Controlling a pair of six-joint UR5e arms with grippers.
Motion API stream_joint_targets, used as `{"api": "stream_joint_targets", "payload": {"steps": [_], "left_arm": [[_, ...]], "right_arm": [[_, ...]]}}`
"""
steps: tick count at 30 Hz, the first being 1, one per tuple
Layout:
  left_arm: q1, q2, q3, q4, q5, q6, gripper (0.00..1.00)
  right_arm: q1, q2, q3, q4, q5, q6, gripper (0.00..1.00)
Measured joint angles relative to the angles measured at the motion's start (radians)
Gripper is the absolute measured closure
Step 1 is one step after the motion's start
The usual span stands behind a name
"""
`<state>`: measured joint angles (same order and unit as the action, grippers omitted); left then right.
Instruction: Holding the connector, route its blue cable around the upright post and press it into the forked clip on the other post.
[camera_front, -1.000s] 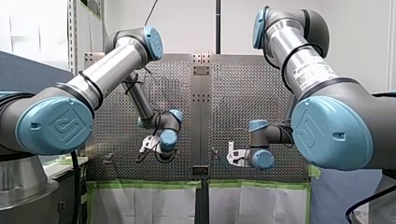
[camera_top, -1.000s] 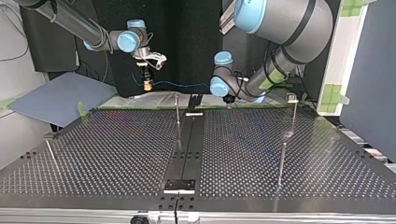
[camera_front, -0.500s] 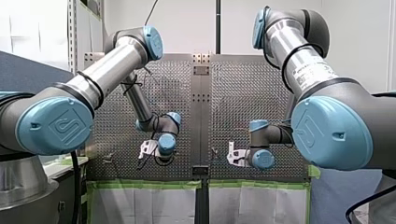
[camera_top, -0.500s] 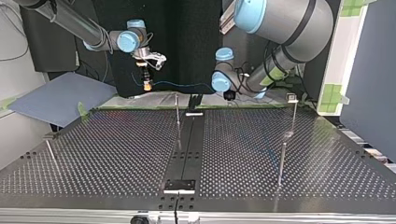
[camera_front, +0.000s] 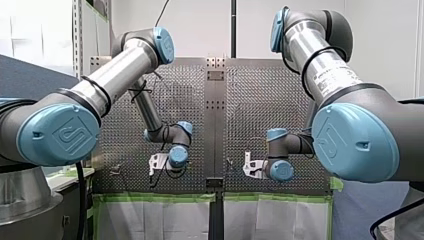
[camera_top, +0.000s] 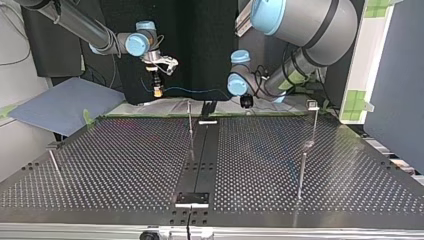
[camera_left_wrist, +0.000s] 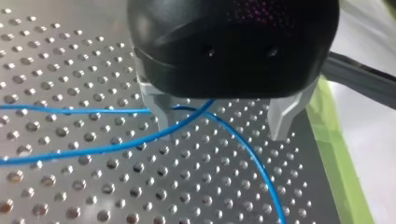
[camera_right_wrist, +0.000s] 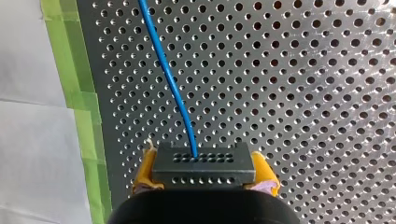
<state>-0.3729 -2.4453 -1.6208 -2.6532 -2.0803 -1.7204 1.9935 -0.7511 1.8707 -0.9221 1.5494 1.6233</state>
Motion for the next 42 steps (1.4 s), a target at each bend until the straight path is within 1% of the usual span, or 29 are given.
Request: {"api": "stream_joint_targets", "payload": {"steps": [6, 12, 18, 24, 30, 35, 38, 42], "left_arm": [[-0.001, 0.008, -0.033, 0.044, -0.037, -0.055, 0.00], [-0.006, 0.010, -0.051, 0.089, -0.070, -0.111, 0.00], [-0.007, 0.010, -0.054, 0.107, -0.076, -0.163, 0.00], [-0.012, 0.010, -0.055, 0.116, -0.093, -0.213, 0.00], [-0.020, 0.010, -0.055, 0.121, -0.099, -0.262, 0.00], [-0.033, 0.010, -0.056, 0.119, -0.101, -0.273, 0.00], [-0.045, 0.010, -0.068, 0.125, -0.113, -0.259, 0.00], [-0.060, 0.010, -0.091, 0.150, -0.141, -0.226, 0.00]], "right_arm": [[0.001, 0.000, 0.000, 0.000, 0.000, 0.000, 1.00], [0.001, 0.000, 0.000, 0.000, 0.000, 0.000, 1.00], [0.001, 0.000, 0.000, 0.000, 0.000, 0.000, 1.00], [0.001, 0.000, 0.000, 0.000, 0.000, 0.000, 1.00], [0.001, 0.000, 0.000, 0.000, 0.000, 0.000, 1.00], [0.001, 0.000, 0.000, -0.001, 0.000, 0.000, 1.00], [0.001, 0.000, 0.000, -0.001, 0.000, 0.000, 1.00], [0.001, 0.000, 0.000, -0.002, 0.000, 0.001, 1.00]]}}
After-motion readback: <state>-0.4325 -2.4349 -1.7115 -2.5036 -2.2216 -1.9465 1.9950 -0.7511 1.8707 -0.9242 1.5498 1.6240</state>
